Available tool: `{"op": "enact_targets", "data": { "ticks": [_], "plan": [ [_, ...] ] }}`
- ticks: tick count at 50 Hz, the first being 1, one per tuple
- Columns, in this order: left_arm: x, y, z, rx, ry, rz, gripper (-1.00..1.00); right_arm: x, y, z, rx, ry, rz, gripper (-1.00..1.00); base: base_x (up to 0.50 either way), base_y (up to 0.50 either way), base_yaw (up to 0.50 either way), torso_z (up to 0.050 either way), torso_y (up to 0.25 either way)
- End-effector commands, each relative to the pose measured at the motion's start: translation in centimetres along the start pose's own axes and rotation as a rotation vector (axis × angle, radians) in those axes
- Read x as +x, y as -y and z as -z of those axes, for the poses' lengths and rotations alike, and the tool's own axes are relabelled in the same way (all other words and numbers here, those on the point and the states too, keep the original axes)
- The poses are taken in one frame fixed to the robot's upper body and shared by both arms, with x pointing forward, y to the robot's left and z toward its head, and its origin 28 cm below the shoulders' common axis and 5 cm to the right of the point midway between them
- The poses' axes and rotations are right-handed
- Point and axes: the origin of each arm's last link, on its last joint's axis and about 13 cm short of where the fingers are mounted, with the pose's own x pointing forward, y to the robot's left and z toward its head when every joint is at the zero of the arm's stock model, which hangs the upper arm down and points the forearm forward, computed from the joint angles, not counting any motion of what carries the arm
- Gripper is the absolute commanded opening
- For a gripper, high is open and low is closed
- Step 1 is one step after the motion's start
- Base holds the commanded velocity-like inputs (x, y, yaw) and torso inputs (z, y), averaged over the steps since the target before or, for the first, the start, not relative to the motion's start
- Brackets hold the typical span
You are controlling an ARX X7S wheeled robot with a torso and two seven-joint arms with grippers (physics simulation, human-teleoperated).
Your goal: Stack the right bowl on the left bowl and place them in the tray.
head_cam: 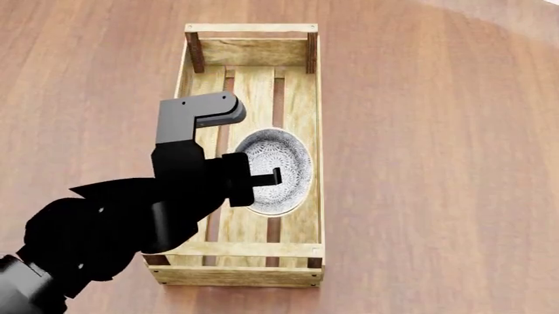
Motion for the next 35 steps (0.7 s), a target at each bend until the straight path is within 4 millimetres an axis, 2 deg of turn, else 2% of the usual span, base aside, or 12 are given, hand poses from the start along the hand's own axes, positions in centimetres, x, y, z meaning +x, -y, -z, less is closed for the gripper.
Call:
{"op": "enact_targets", "data": {
  "ticks": [1,17,34,35],
  "plan": [
    [0.5,0.7,-0.3,-0.030,0.021,0.057,-1.00,0.3,-0.1,0.4,-0.005,0.004,-0.008,1.00,0.00,0.00,0.00,0.000,0.000],
    [1.1,-0.4,0.9,-0.072,-0.015,0.054,-1.00,0.6,0.0,1.0,-0.011,-0.013,0.000,1.00,0.00,0.00,0.00,0.001,0.001],
    [1.5,-1.4,1.0,-0.050,0.009,0.087,-1.00,1.2,0.5,1.3,-0.030,-0.019,0.021,1.00,0.00,0.00,0.00,0.000,0.001],
    [1.5,-1.4,1.0,-0.047,0.012,0.090,1.00,1.2,0.5,1.3,-0.031,-0.020,0.020,1.00,0.00,0.00,0.00,0.000,0.000]
  ]
}}
